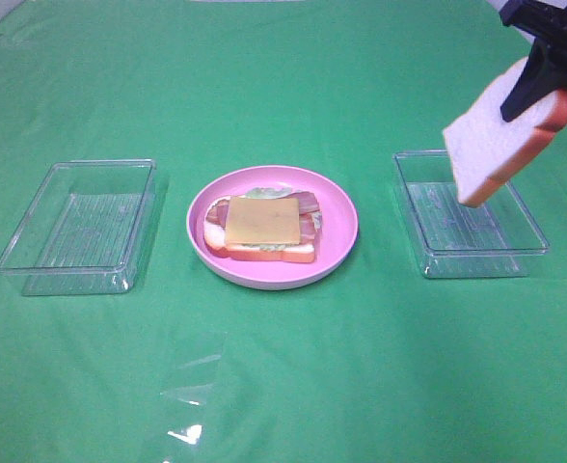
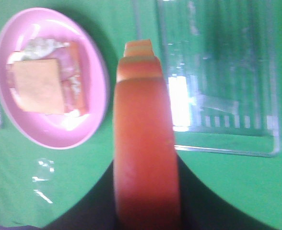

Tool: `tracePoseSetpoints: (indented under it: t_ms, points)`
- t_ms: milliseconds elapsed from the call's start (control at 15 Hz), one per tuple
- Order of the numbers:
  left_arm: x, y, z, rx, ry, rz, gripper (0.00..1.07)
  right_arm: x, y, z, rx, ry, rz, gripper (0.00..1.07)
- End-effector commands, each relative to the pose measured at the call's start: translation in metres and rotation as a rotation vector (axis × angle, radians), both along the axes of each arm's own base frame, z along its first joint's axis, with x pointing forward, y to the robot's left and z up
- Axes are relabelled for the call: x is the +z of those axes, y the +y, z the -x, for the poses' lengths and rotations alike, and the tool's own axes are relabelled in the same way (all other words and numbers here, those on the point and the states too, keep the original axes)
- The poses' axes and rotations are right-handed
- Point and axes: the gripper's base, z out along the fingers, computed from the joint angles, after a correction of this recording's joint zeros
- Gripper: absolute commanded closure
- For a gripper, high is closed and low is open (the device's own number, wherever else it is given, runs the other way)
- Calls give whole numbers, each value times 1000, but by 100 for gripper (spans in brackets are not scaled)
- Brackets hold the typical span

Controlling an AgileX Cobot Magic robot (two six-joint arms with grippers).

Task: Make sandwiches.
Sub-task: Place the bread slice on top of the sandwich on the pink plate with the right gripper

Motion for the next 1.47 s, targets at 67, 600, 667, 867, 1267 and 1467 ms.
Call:
tracePoseSetpoints:
  t_ms: [67, 600, 667, 867, 1267, 1467]
  points:
    - [0, 0, 2, -5, -19, 4, 7, -6, 21, 5, -11, -93, -259, 107]
    - [0, 0, 2, -5, -19, 4, 7, -52, 123, -15, 66, -134, -347, 107]
    - [0, 0, 2, -5, -19, 4, 7, -56, 130, -16, 72, -125, -360, 107]
    - [0, 0, 2, -5, -19, 4, 7, -86, 170, -31, 112, -66, -433, 107]
    - [0, 0, 2, -5, -19, 4, 7, -121, 186, -36, 63, -15, -459, 107]
    - [0, 0, 2, -5, -19, 4, 7, -138, 187, -37, 55, 17, -451, 107]
